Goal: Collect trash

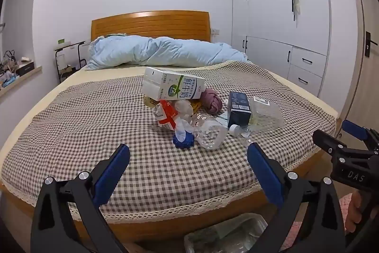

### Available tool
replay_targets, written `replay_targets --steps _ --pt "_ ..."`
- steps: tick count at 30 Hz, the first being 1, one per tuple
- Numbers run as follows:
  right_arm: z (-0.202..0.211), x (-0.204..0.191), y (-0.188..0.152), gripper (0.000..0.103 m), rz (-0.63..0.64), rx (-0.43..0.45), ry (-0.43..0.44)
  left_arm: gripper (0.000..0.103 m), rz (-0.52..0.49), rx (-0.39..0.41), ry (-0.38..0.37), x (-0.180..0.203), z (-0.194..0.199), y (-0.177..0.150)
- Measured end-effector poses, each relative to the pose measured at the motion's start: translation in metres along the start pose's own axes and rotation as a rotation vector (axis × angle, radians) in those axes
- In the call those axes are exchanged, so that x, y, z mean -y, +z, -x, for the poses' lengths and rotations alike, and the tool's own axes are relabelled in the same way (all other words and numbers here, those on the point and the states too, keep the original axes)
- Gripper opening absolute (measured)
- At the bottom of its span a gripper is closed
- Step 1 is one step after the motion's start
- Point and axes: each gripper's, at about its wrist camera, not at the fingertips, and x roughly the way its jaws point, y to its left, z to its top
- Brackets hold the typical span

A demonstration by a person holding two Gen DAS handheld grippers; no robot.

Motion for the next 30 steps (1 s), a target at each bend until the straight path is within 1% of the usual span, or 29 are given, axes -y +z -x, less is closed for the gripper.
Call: replay_targets --steps 3,4,9,16,30 --pt "0.0003 -0.0003 -0.0008 0.097 0.004 0.000 -0.005 0.096 -0.008 0.007 0.011 0.0038 0.0036 -0.0012" --pt "0.0004 0.0000 -0.0011 0.097 0.003 0.000 -0.006 0.096 0.017 -0.019 -0.019 0.0006 0.0020 -0.0002" --pt "0.0049 -0.0022 0.0015 0.097 0.005 0.001 -0.009 0.096 0.016 -0.021 -0.016 0.0017 0.0042 -0.0001" --pt "0.0046 0.0007 0.0012 0.097 0.009 0.002 -0.012 0.096 0.017 -0.014 -0.034 0.0029 0.0072 0.0006" --pt "0.0075 0.0015 0.0018 0.097 0.013 0.007 -0.007 0.096 0.022 -0.009 -0.043 0.0021 0.0094 0.0022"
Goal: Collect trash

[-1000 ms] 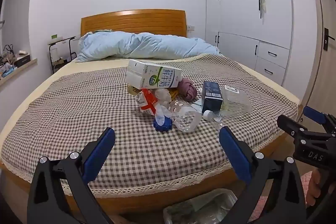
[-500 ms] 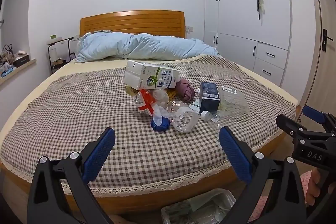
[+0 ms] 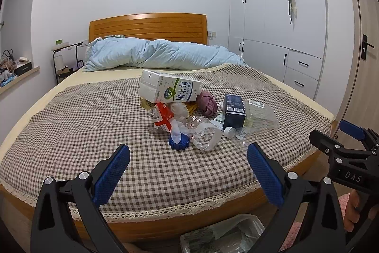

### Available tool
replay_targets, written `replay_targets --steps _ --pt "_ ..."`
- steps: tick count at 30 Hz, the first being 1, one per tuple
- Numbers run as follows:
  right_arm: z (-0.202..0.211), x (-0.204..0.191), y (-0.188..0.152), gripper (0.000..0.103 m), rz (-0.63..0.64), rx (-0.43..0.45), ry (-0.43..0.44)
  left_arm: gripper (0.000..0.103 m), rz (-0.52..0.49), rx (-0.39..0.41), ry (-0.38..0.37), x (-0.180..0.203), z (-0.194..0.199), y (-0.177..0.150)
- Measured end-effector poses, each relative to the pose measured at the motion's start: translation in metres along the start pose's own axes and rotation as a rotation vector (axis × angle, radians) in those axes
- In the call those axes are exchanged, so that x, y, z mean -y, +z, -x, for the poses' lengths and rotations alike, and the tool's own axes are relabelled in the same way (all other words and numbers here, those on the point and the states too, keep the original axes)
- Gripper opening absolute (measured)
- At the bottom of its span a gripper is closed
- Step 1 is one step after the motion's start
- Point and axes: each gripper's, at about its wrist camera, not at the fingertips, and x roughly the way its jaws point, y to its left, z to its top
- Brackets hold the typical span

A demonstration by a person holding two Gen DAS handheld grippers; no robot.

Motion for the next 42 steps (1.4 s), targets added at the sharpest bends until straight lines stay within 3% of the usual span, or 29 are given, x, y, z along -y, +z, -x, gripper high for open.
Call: replay_targets --steps 42 --pt "0.0044 -0.0001 0.0004 0.097 0.006 0.019 -0.015 0.096 0.004 0.016 -0.020 0.0015 0.0030 -0.0007"
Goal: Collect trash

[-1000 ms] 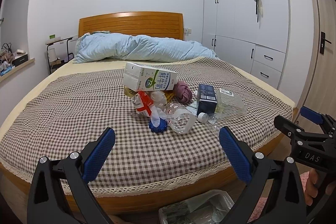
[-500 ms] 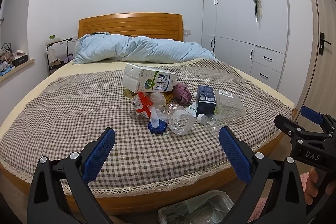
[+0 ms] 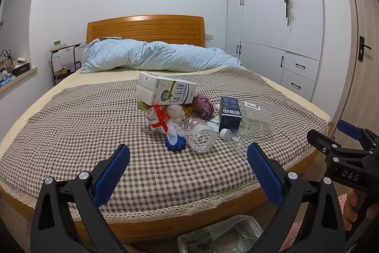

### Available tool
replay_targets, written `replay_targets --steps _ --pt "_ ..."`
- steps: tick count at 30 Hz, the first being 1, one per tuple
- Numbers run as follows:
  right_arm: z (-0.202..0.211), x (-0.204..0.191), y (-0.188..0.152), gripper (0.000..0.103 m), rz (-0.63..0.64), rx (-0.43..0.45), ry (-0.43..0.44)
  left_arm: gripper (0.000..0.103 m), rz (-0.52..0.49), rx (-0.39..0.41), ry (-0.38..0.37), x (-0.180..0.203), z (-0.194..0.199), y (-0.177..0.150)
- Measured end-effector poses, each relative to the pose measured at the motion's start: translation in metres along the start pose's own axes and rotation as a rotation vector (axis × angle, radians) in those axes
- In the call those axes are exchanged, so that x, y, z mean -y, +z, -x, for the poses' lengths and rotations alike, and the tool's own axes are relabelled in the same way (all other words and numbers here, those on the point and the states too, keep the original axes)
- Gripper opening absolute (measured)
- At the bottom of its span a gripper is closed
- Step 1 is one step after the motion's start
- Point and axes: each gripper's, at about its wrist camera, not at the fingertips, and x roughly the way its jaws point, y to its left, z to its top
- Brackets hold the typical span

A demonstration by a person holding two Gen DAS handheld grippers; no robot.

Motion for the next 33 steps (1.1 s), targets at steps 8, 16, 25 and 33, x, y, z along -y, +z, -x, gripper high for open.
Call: replay_targets --steps 8,16,25,33 --pt "0.000 0.000 0.000 0.097 -0.001 -0.001 0.002 0.096 -0.002 0.002 -0.002 0.000 0.001 0.001" --pt "0.000 0.000 0.000 0.097 0.000 -0.001 0.002 0.096 -0.002 0.002 -0.001 0.000 0.001 0.000" --pt "-0.007 -0.001 0.001 0.097 0.006 -0.007 0.006 0.096 0.009 0.000 -0.006 -0.001 -0.002 0.002" --pt "-0.023 0.003 0.003 0.097 -0.007 -0.003 0.020 0.096 0.004 -0.019 -0.004 0.000 -0.016 0.008"
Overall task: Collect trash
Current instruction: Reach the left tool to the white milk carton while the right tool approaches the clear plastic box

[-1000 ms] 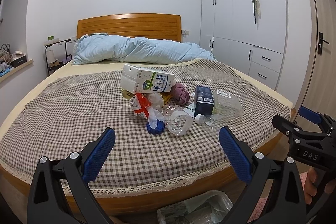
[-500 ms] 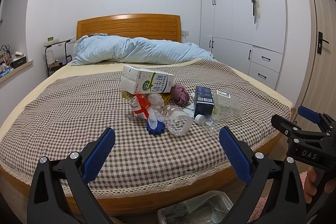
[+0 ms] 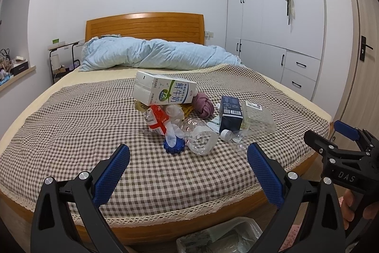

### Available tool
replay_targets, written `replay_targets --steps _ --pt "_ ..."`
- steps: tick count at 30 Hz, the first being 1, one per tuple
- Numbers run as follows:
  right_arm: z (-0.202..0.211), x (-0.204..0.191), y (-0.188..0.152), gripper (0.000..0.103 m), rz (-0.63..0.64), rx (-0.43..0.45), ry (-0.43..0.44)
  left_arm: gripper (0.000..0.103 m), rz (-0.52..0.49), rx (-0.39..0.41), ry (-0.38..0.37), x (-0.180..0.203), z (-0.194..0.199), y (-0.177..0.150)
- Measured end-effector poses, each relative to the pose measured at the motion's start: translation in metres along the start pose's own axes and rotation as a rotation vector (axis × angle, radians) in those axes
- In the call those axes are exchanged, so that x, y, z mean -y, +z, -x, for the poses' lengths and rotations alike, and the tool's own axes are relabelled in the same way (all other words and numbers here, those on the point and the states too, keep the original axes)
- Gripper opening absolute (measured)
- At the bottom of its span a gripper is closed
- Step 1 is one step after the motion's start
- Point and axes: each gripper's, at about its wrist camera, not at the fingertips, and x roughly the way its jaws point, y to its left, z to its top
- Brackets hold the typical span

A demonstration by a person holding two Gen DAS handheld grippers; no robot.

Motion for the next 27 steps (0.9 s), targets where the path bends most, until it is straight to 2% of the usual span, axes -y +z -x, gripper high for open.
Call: replay_targets --steps 8,13,17,21,27 --pt "-0.018 0.004 0.009 0.097 -0.015 0.037 0.007 0.096 -0.006 -0.008 0.008 0.000 -0.019 0.013" --pt "-0.033 0.005 0.020 0.097 0.004 0.053 0.022 0.096 0.007 0.038 -0.026 -0.006 -0.028 0.026" --pt "-0.053 0.006 0.031 0.097 0.030 0.053 0.030 0.096 -0.027 0.056 0.024 -0.003 -0.037 0.045" --pt "-0.076 0.010 0.042 0.097 0.009 0.038 0.055 0.096 -0.024 0.049 -0.015 -0.005 -0.049 0.062" --pt "-0.108 0.014 0.066 0.097 -0.017 0.025 0.083 0.096 -0.065 0.022 0.032 -0.001 -0.077 0.087"
